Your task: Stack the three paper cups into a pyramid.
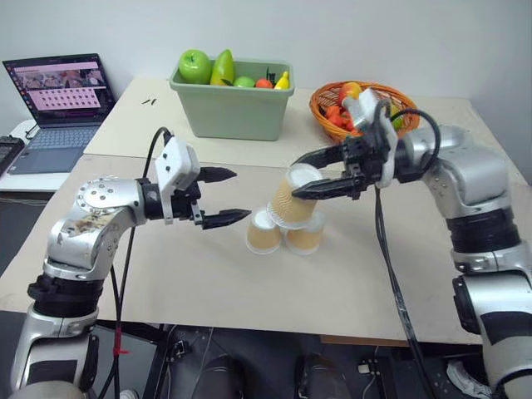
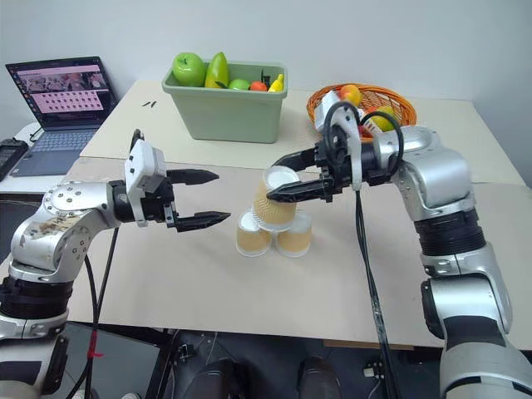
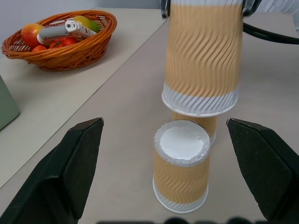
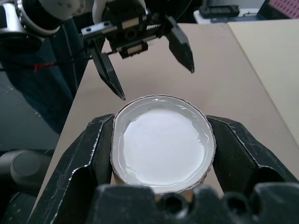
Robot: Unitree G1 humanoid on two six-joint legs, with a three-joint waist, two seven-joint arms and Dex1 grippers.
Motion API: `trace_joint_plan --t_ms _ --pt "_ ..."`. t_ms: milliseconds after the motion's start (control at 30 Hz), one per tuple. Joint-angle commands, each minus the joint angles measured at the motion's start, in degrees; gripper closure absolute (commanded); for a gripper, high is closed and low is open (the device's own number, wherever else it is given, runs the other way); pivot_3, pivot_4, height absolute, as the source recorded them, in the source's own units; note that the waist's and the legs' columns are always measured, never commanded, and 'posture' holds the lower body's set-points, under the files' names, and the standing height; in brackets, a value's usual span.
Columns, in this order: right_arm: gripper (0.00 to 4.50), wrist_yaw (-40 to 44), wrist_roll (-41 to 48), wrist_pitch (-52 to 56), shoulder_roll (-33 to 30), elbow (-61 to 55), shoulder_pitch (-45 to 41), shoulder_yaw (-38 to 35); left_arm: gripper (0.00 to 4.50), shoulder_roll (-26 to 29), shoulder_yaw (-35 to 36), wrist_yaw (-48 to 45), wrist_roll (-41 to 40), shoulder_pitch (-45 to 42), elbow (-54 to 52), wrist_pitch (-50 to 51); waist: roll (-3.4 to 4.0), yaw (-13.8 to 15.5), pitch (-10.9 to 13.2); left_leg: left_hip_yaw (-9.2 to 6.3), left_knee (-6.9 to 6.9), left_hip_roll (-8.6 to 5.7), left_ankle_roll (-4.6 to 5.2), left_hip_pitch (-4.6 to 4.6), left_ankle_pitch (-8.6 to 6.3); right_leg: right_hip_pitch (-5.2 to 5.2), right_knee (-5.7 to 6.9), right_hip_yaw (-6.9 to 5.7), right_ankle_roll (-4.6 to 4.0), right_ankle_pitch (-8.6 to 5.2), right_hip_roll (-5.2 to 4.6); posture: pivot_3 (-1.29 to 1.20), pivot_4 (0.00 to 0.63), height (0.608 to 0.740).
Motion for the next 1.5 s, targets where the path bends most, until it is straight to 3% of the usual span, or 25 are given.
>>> trace_joint_plan --t_ms 33,600,667,767,1000,1167,1333,1400,1500 --pt "1.79 1.7 -1.8 -3.3 0.3 2.4 -2.4 -1.0 0.00 1.4 2.1 0.4 -1.4 0.2 -3.1 0.5 0.00 0.0 0.0 0.00 0.00 0.00 0.00 0.00 0.00 0.00 0.00 -0.01 0.00 0.00 0.00 0.00 0.150 0.737" --pt "1.79 2.6 -5.5 -5.5 2.4 6.0 -2.9 -0.9 0.00 1.8 1.8 1.4 -2.6 0.9 -4.4 1.7 0.01 -0.1 0.0 -0.02 0.01 0.01 0.00 0.07 0.00 0.04 0.03 0.01 0.00 0.00 0.00 0.00 0.150 0.737" --pt "0.79 2.3 -5.8 -5.5 2.6 5.9 -2.7 -1.0 0.00 1.8 1.8 1.3 -2.6 0.9 -4.4 1.6 0.01 -0.1 0.0 -0.02 0.01 0.01 0.00 0.07 0.00 0.04 0.03 0.01 0.00 0.00 0.00 0.00 0.150 0.737" --pt "0.03 1.3 -5.6 -5.3 3.0 5.1 -2.8 -1.7 0.00 1.7 1.7 1.4 -2.5 0.6 -4.1 1.5 0.01 -0.1 0.0 -0.02 0.01 0.01 0.00 0.04 0.00 0.01 0.03 0.01 0.00 0.00 0.00 0.00 0.150 0.737" --pt "0.03 0.5 -2.5 -2.3 2.1 2.1 -3.5 -5.4 0.00 1.6 1.8 1.6 -2.5 0.9 -4.2 1.5 0.02 -0.1 0.0 -0.02 0.00 0.00 0.00 0.00 0.00 0.00 0.00 -0.01 0.00 0.00 0.00 0.00 0.150 0.737" --pt "0.03 -1.2 5.3 5.4 0.5 -3.3 -4.7 -12.8 0.00 1.5 2.5 2.6 -2.8 2.2 -5.0 1.8 0.02 -0.1 0.0 -0.04 0.00 0.01 0.00 0.00 0.00 0.00 0.01 -0.01 0.00 0.00 0.00 0.00 0.150 0.737" --pt "0.03 -13.0 14.3 14.3 -0.1 -6.5 -4.8 -25.5 0.00 -0.1 6.5 9.3 -2.8 6.6 -5.7 3.3 0.02 -0.1 0.0 -0.05 -0.03 0.02 0.00 0.02 0.00 0.00 0.00 0.00 0.00 0.00 0.00 0.00 0.150 0.737" --pt "0.03 -20.1 12.5 14.1 -0.2 -7.4 -1.9 -28.4 0.00 -1.7 8.4 14.2 -1.1 9.1 -5.2 2.8 0.02 -0.1 0.0 -0.06 -0.03 0.03 0.00 0.05 0.00 0.05 0.00 0.01 0.00 0.00 -0.01 0.00 0.150 0.737" --pt "0.03 -34.9 1.9 10.4 -0.5 -7.0 5.1 -28.0 0.00 -5.6 12.0 24.4 2.1 12.3 -3.6 2.7 -0.03 0.0 0.0 -0.03 -0.05 0.03 -0.01 0.13 0.00 0.10 -0.01 0.04 0.01 0.02 -0.04 0.00 0.150 0.737"
